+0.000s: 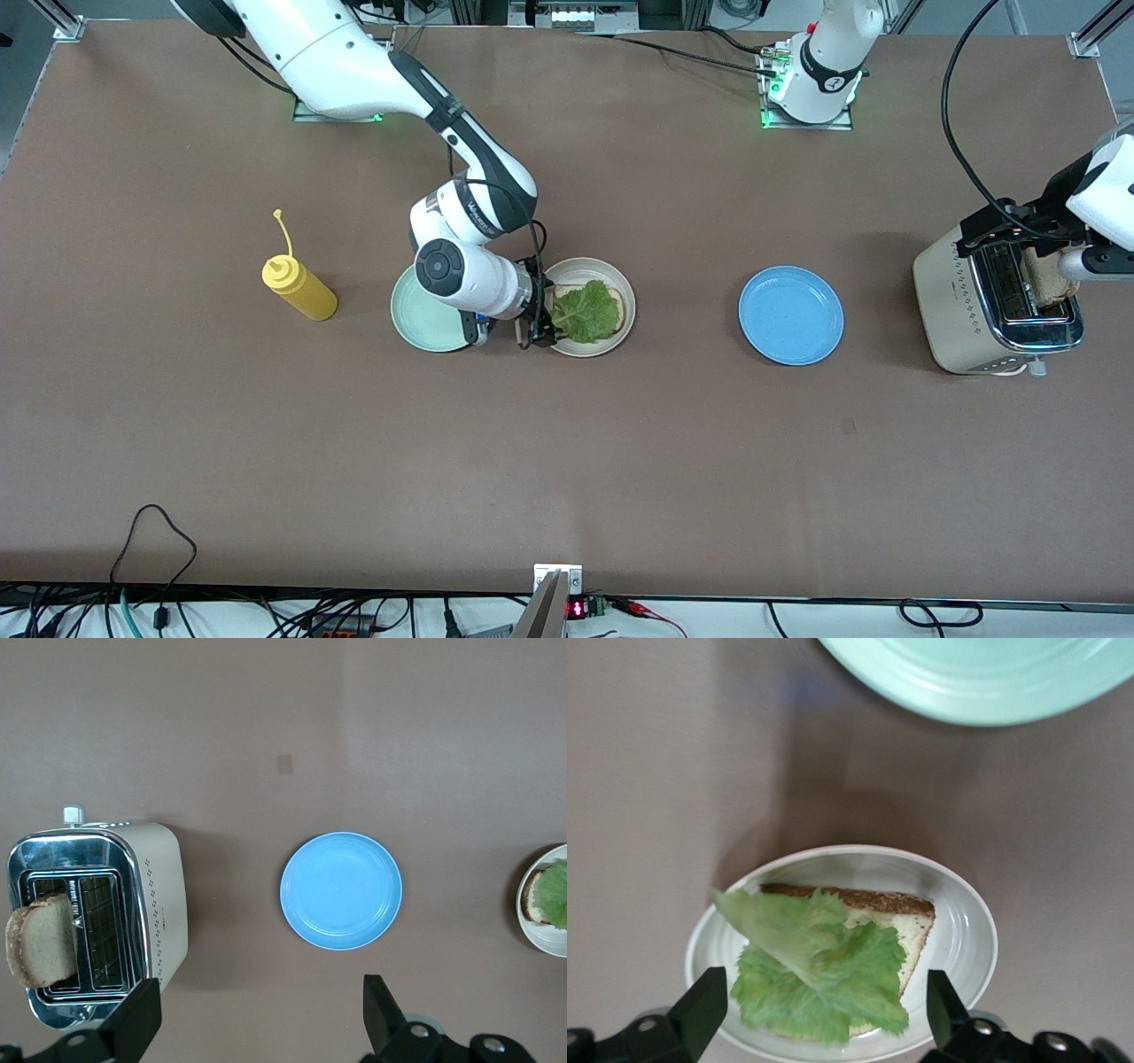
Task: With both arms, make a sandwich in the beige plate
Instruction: 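Lower the lettuce onto the bread and open the right gripper, then withdraw the right gripper back toward its rest pose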
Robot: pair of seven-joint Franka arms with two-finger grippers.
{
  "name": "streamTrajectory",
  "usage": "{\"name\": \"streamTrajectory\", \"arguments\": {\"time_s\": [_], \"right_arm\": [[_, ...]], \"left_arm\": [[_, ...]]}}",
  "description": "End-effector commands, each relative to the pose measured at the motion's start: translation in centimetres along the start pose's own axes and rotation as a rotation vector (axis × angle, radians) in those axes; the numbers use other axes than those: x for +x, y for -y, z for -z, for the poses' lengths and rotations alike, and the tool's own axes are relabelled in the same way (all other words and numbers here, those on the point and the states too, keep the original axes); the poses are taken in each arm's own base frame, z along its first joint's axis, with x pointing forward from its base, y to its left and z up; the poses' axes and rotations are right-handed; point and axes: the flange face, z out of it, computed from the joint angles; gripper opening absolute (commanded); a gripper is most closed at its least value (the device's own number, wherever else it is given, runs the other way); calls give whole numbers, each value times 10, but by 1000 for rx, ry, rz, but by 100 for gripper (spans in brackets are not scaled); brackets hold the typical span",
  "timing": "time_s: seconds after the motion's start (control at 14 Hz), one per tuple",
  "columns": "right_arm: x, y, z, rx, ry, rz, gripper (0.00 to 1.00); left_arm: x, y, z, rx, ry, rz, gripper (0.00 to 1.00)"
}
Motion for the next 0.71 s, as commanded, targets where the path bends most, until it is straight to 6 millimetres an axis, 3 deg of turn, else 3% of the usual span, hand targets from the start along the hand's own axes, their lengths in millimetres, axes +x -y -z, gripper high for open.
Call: {"name": "streamTrajectory", "arguments": {"time_s": [0.0, 0.14, 0.43, 0.5, 0.64], "right_arm": [[0, -7, 53, -24, -11, 75, 100], [4, -10, 105, -33, -38, 152, 100], [42, -17, 221, -5, -65, 363, 100], [51, -23, 247, -6, -72, 432, 100], [83, -30, 295, 6, -90, 543, 100]], "left_arm": [[-1, 7, -4, 1, 4, 5, 100], [6, 13, -11, -2, 11, 8, 100], [18, 19, -35, -7, 52, 22, 100], [18, 28, -35, -6, 52, 24, 100], [16, 69, -35, 12, 51, 83, 100]]}}
